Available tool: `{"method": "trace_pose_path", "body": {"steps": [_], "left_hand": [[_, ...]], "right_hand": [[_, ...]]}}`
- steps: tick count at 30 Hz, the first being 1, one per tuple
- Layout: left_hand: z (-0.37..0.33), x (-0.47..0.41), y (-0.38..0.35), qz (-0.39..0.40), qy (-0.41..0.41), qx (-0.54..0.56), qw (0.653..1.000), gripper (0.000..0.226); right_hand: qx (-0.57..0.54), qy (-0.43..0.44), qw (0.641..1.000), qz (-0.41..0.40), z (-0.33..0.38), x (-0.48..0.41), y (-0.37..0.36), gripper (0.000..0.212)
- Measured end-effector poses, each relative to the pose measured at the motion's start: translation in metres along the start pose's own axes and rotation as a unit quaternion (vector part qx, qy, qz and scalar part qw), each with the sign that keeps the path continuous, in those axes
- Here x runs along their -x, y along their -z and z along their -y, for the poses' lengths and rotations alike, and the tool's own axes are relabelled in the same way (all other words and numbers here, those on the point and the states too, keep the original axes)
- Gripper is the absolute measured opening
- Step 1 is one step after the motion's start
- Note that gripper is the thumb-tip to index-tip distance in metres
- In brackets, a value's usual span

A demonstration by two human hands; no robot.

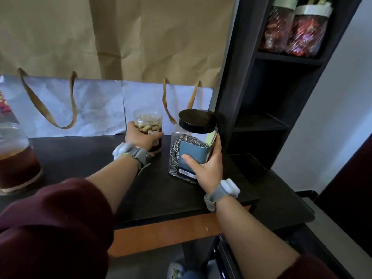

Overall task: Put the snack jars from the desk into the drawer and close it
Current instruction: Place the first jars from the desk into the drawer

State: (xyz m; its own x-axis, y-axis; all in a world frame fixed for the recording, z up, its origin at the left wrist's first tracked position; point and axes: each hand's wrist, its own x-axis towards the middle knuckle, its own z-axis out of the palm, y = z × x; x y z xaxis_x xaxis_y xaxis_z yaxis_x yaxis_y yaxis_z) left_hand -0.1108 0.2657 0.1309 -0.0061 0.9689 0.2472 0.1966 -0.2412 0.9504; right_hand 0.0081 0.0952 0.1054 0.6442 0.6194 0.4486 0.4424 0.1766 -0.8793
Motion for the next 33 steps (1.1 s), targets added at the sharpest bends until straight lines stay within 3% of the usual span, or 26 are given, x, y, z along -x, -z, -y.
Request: {"method": "trace_pose_path", "body": {"steps": [8, 12, 15, 18, 21, 24, 27, 30, 33], "left_hand": [[-0.013, 0.082, 0.06, -0.037, -0.004, 0.168, 0.985, 0.086], [-0.048, 0.114, 0.073, 0.01, -0.04, 0.231, 0.972, 0.078], [-0.075, 0.138, 0.068, 0.06, -0.086, 0.262, 0.959, 0.077], [-0.084, 0.174, 0.05, 0.148, -0.085, 0.304, 0.937, 0.081], [-0.074, 0.227, 0.024, 0.266, -0.001, 0.332, 0.905, 0.077], [-0.054, 0.282, -0.002, 0.331, 0.094, 0.329, 0.879, 0.073], [-0.039, 0.308, -0.015, 0.345, 0.182, 0.302, 0.87, 0.072], [-0.025, 0.327, -0.024, 0.343, 0.236, 0.269, 0.868, 0.073], [-0.009, 0.332, -0.026, 0.343, 0.243, 0.237, 0.876, 0.082]], "right_hand": [[-0.063, -0.004, 0.997, -0.048, 0.004, 0.026, 0.021, 0.102], [-0.173, -0.033, 0.977, -0.12, 0.03, 0.029, 0.053, 0.098], [-0.202, -0.013, 0.971, -0.127, 0.059, 0.029, 0.091, 0.099], [-0.157, -0.003, 0.978, -0.139, 0.067, 0.047, 0.141, 0.095], [-0.088, -0.056, 0.983, -0.148, 0.054, 0.085, 0.197, 0.098], [-0.039, -0.126, 0.978, -0.159, 0.027, 0.129, 0.248, 0.094], [-0.015, -0.195, 0.969, -0.152, 0.0, 0.161, 0.267, 0.094], [0.142, -0.246, 0.953, -0.107, -0.035, 0.189, 0.271, 0.108], [0.33, -0.311, 0.891, -0.029, -0.066, 0.219, 0.257, 0.125]]}}
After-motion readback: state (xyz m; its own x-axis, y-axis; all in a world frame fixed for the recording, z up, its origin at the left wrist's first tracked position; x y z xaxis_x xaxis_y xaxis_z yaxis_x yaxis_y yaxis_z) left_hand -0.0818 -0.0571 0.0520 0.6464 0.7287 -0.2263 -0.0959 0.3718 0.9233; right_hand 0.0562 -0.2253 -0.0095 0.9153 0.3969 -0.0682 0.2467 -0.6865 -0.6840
